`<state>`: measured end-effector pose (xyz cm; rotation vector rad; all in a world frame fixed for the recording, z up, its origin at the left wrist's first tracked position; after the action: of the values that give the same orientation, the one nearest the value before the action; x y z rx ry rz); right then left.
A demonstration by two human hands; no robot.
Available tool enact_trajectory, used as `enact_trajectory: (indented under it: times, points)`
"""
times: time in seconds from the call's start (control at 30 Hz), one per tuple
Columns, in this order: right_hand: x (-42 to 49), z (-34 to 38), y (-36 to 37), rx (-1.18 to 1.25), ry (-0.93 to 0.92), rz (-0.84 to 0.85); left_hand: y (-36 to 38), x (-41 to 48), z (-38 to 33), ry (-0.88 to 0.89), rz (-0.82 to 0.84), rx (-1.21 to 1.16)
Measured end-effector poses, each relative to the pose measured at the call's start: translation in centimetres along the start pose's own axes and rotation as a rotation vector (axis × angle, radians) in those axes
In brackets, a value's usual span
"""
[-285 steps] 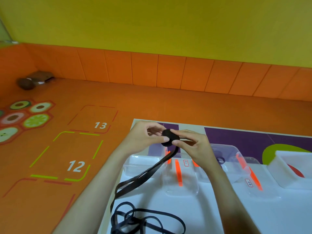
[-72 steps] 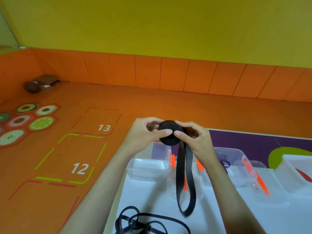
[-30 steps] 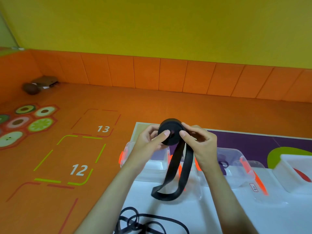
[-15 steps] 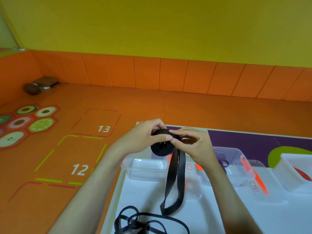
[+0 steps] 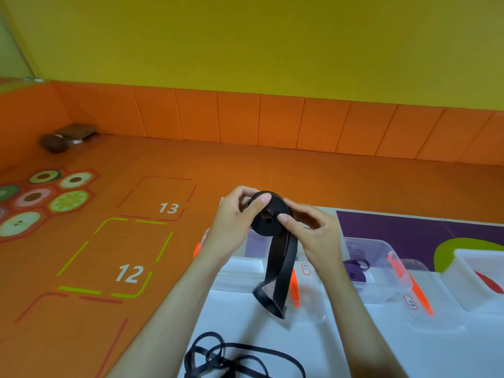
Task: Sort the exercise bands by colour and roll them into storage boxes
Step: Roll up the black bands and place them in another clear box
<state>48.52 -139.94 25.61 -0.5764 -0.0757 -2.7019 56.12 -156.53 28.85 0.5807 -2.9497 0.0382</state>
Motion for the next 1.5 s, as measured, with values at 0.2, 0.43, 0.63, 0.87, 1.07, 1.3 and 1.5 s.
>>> enact_trajectory:
  times: [0.2,0.43,0.63,0.87,1.07,1.3,1.5]
  points:
    - [1.0,-0.1,-2.2,-0.102,-0.026,0.222,-3.3,0.7,-1.4,-0.209,0.315,0.211]
    - [1.3,0.0,-2.4,-0.037,0.003,0.277,-2.8,0.6,-1.4,-0.173,0.298,0.185]
    - [0.9,-0.8,-1.2,-0.114,0.075,0.280,-1.4,-0.3,1.0,-0.165,0.112,-0.043]
    - [0.7,-0.5,-1.9,-0.038,0.053,0.086,-1.3,-1.0,1.3,-0.186,0.127,-0.150]
    - [0.7,-0.2,-0.6,-0.129,-0.013,0.285,-1.9,0.5,-0.8,-0.138,0.271,0.304]
    - [0.6,-0.3,0.2,-0.072,0.035,0.271,-2.1,0.7,-0.7,0.034,0.254,0.352]
    - [-1.5,-3.5,-0.8,-0.130,0.197,0.346,-3.6,0.7,-1.0,0.072,0.130,0.275]
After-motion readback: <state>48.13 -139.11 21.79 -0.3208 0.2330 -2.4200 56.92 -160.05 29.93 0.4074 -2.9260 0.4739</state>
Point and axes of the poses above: each hand's wrist, its own x-axis towards the middle knuckle, its own y-axis out of the palm, z = x × y, the point moved 1 cm from there along x, towards the middle knuckle, and after that the axes turned 2 degrees about -x, right-handed, at the moved point
